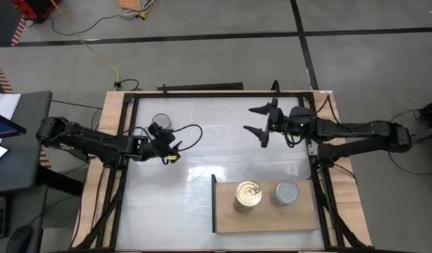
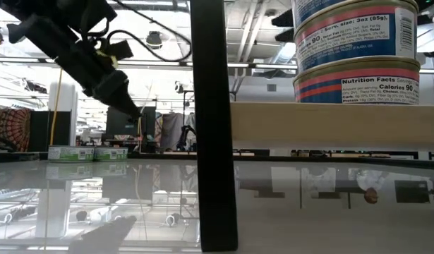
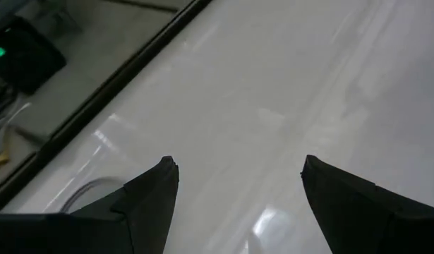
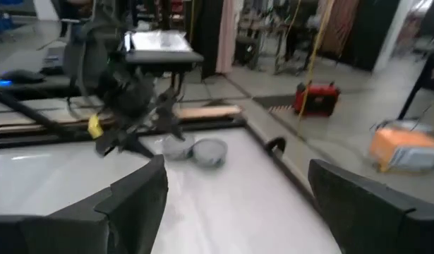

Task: Stack canned seafood by type on shelf
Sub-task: Stack the green tuna can on top of the green tuna can on the shelf

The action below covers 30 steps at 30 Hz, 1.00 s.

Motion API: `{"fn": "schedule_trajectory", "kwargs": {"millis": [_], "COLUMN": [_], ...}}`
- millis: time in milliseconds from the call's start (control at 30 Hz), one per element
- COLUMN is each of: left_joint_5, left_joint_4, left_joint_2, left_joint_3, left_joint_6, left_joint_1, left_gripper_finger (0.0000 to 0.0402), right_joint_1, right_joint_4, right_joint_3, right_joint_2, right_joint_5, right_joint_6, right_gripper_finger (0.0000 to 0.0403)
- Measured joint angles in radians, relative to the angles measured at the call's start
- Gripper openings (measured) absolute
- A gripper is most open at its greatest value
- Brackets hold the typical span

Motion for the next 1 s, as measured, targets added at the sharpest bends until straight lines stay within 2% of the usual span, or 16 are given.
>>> {"fn": "schedule_trajectory", "kwargs": {"millis": [233, 400, 600, 733, 867, 1000], "left_joint_5": [-0.002, -0.001, -0.005, 0.041, 0.143, 0.142], "left_joint_4": [-0.196, -0.304, -0.254, -0.189, -0.137, -0.139], "left_joint_2": [0.0, 0.0, 0.001, 0.02, 0.075, 0.147], "left_joint_3": [0.0, 0.0, 0.0, 0.0, 0.001, 0.001], "left_joint_6": [0.016, 0.051, 0.259, 0.286, 0.323, 0.38], "left_joint_1": [0.106, 0.187, 0.243, 0.31, 0.369, 0.406], "left_gripper_finger": [0.0287, 0.0279, 0.0262, 0.025, 0.0241, 0.0231], "right_joint_1": [-0.064, -0.112, -0.182, -0.2, -0.201, -0.199], "right_joint_4": [0.021, 0.026, 0.076, 0.11, 0.134, 0.132], "right_joint_3": [0.12, 0.111, 0.111, 0.111, 0.111, 0.111], "right_joint_2": [0.023, 0.043, 0.1, 0.128, 0.126, 0.12], "right_joint_5": [0.0, -0.001, -0.002, -0.01, -0.065, -0.084], "right_joint_6": [-0.141, -0.171, -0.203, -0.204, -0.206, -0.196], "right_gripper_finger": [0.0364, 0.0364, 0.0364, 0.0364, 0.0364, 0.0364]}}
